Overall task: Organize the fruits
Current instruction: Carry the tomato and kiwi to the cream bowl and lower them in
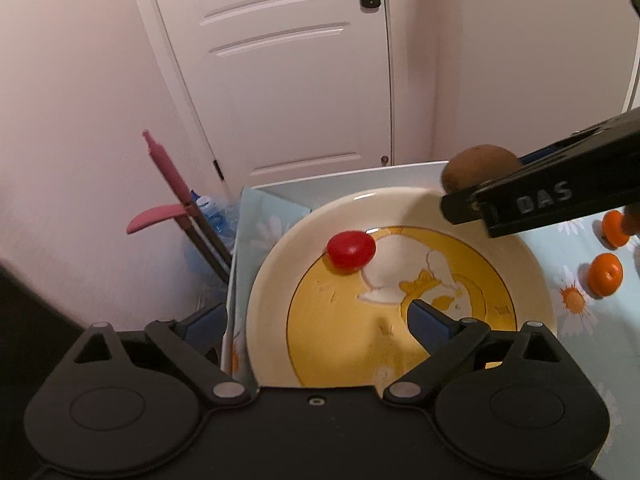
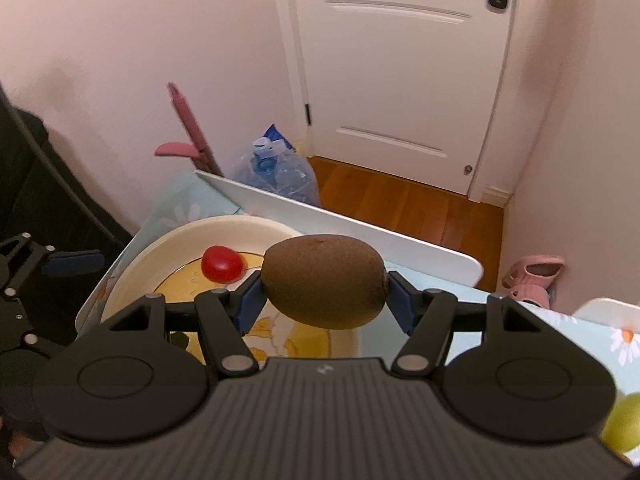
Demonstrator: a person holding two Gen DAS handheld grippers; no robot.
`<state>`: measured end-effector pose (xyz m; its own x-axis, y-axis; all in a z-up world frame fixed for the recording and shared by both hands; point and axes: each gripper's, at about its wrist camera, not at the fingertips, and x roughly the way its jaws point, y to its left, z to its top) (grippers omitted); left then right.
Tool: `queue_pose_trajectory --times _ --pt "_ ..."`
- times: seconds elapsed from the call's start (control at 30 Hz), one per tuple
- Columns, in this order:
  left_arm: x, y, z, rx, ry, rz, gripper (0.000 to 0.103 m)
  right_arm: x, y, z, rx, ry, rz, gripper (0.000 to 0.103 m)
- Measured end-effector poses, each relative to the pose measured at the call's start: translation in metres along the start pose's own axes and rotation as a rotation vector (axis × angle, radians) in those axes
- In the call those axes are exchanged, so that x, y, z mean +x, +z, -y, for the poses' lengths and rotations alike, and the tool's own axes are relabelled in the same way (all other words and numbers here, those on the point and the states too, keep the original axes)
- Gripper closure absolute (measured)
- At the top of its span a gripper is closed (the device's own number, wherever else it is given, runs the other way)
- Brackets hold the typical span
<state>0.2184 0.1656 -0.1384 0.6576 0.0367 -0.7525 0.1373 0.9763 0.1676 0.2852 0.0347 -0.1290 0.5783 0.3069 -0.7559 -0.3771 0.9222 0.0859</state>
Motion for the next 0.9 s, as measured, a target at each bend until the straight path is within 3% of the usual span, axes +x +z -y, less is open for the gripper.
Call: queue_pose_trajectory --times 0.63,0.67,0.73,0.8,0.9 --pt "-0.005 -0.014 -0.015 -0.074 0.015 -0.031 0.004 0.038 -0.011 -0.044 -0.196 0.002 -0.005 0.023" --pt "-0.005 -0.015 -0.015 -0.076 0.015 -0.032 0.004 0.036 -0.012 -0.045 -0.203 -0.006 0.008 0.018" --pt "-0.007 -0.016 -0.015 -0.081 0.013 -0.033 0.004 0.028 -0.014 -0.046 -0.215 -0.023 0.057 0.000" --pt "-0.008 -0.017 -0.015 -0.080 0.011 -0.033 0.004 0.021 -0.014 -0.045 -0.215 -0.040 0.098 0.000" --pt "-0.013 -0.020 -0.013 -0.078 0.012 -0.036 0.004 0.018 -0.012 -0.041 -0.201 -0.045 0.091 0.000"
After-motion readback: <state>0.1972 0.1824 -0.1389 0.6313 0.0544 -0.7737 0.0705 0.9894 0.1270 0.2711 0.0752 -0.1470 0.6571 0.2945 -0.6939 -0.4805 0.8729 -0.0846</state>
